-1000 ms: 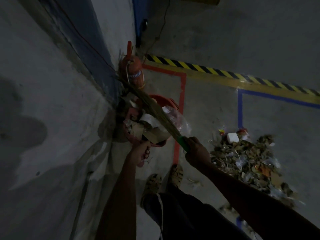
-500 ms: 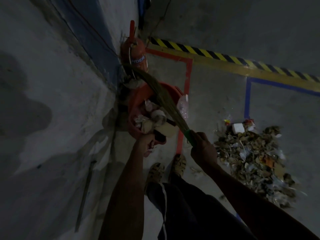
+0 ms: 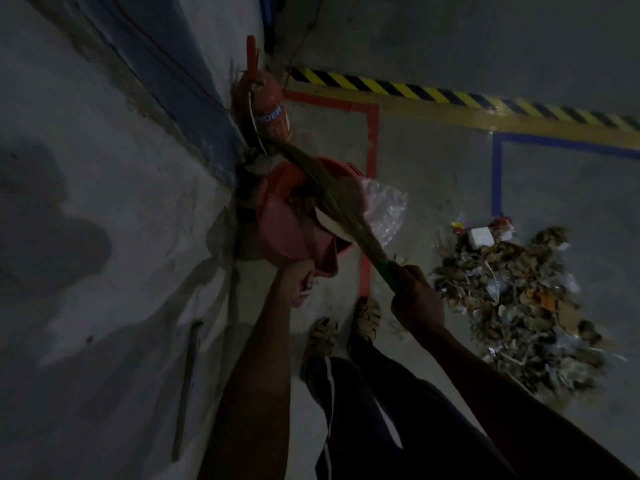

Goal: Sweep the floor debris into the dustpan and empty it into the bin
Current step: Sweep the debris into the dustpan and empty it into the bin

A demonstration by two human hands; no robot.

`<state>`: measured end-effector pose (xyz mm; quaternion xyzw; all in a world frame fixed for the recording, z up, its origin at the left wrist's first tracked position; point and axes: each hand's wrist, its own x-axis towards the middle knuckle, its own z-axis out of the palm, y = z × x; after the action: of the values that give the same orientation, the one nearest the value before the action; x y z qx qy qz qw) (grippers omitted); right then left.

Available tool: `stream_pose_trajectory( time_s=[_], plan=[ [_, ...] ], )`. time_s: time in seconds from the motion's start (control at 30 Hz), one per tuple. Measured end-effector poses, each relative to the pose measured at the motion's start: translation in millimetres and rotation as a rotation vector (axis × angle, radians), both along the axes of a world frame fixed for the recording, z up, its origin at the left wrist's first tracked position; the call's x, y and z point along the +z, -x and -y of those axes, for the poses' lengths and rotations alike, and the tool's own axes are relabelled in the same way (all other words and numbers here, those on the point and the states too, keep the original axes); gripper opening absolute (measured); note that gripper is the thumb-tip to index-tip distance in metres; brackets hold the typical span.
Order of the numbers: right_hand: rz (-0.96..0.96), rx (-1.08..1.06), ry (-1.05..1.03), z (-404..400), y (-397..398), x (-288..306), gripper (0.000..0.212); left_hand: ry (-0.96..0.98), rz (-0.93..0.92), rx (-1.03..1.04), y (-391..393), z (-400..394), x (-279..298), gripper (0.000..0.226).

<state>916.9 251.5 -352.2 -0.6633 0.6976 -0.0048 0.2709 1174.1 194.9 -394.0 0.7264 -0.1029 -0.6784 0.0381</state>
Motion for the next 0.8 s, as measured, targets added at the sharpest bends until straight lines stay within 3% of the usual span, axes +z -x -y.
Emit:
stream_pose_trajectory(
  time_s=[0.2, 0.8],
  plan=[
    [-0.014, -0.075, -0.014, -21.0, 10.4, -1.2, 0.075, 0.05, 0.008, -0.004, 9.6, -23.0, 7.8, 0.046],
    [-0.062, -0.438, -0.035, -88.1, 36.9, -43.2, 0.074, 0.065, 0.007, 0.157, 34.2, -104.1, -19.9, 0.031]
  ],
)
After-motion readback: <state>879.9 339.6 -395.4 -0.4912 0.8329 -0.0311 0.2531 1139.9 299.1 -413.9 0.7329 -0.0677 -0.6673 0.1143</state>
